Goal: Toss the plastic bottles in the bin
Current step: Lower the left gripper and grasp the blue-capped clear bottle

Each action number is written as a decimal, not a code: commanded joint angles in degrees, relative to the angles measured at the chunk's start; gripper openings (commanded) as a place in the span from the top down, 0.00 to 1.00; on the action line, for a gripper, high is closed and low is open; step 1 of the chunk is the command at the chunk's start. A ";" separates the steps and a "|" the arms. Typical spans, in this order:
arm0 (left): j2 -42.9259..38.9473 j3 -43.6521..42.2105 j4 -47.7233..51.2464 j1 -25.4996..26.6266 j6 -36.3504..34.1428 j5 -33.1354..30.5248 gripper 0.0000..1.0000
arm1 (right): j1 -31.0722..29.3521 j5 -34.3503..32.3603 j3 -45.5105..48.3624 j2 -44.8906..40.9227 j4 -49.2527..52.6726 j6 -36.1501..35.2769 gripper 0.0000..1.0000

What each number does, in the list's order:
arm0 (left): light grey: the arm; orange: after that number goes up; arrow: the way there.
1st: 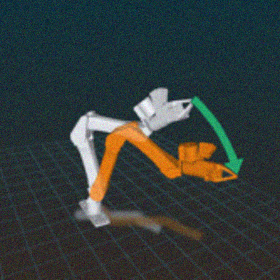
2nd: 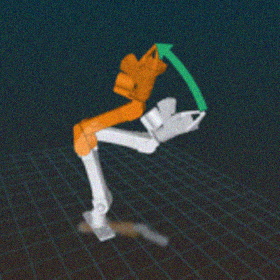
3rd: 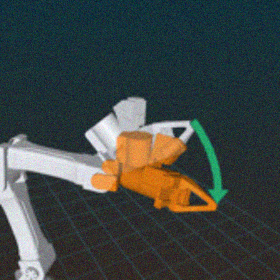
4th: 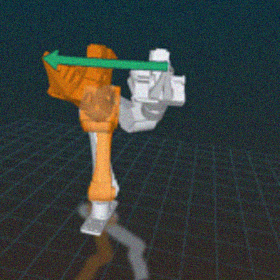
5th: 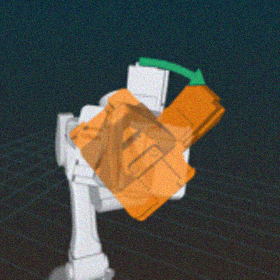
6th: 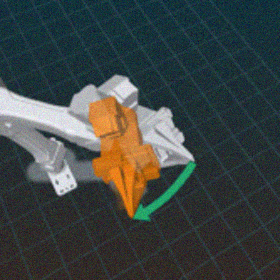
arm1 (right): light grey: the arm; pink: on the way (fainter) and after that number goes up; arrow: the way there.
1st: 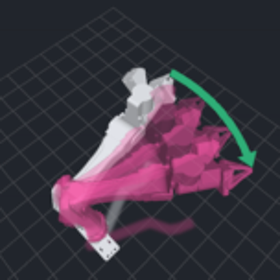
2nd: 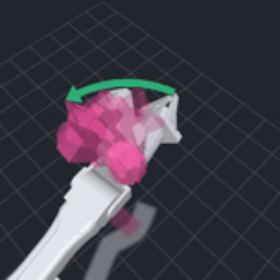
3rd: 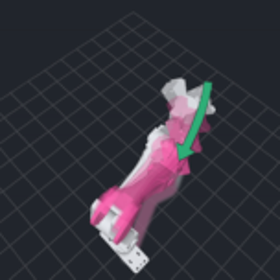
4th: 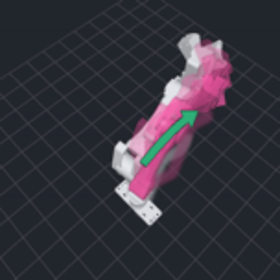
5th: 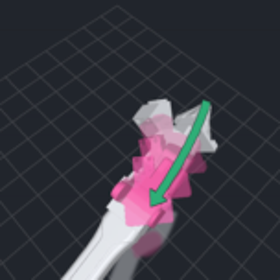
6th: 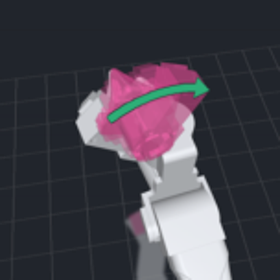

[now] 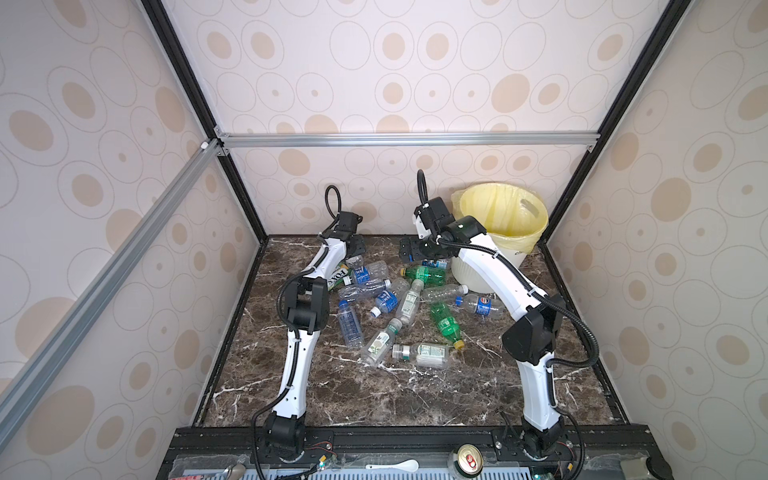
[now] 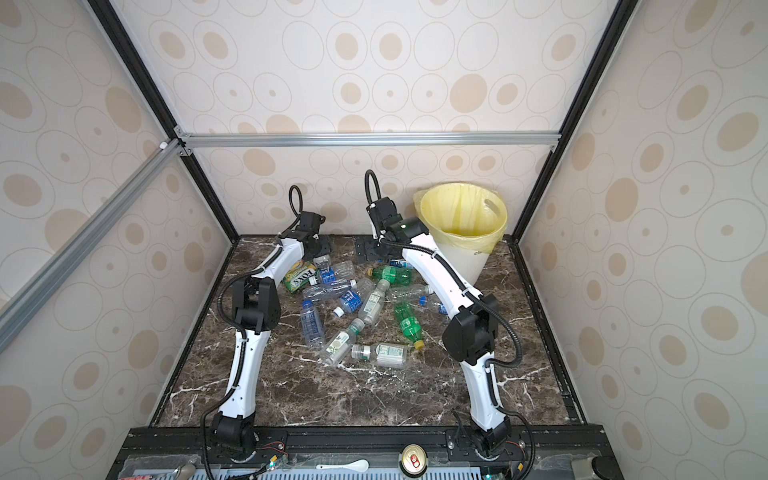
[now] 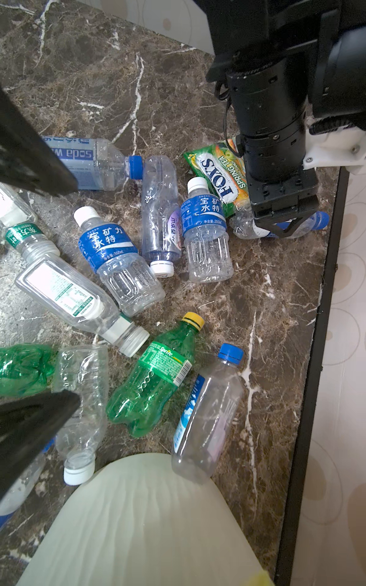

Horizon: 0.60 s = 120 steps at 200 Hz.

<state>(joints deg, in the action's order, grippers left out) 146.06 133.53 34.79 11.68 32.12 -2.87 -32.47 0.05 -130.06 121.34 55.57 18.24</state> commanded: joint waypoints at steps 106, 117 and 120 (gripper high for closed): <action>2.55 2.44 0.19 0.53 -1.01 1.32 0.34 | 0.83 0.38 1.40 -2.66 0.98 1.08 0.00; 2.47 2.50 -0.03 0.62 -0.92 1.68 0.37 | 0.83 0.38 1.40 -2.70 0.95 1.10 0.00; 2.48 2.44 -0.04 0.62 -0.87 1.73 0.37 | 0.91 0.38 1.46 -2.71 0.94 1.12 0.00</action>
<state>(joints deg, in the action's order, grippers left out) 147.98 133.56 34.74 11.79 31.88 -1.76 -31.88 0.25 -129.49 121.19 55.70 18.83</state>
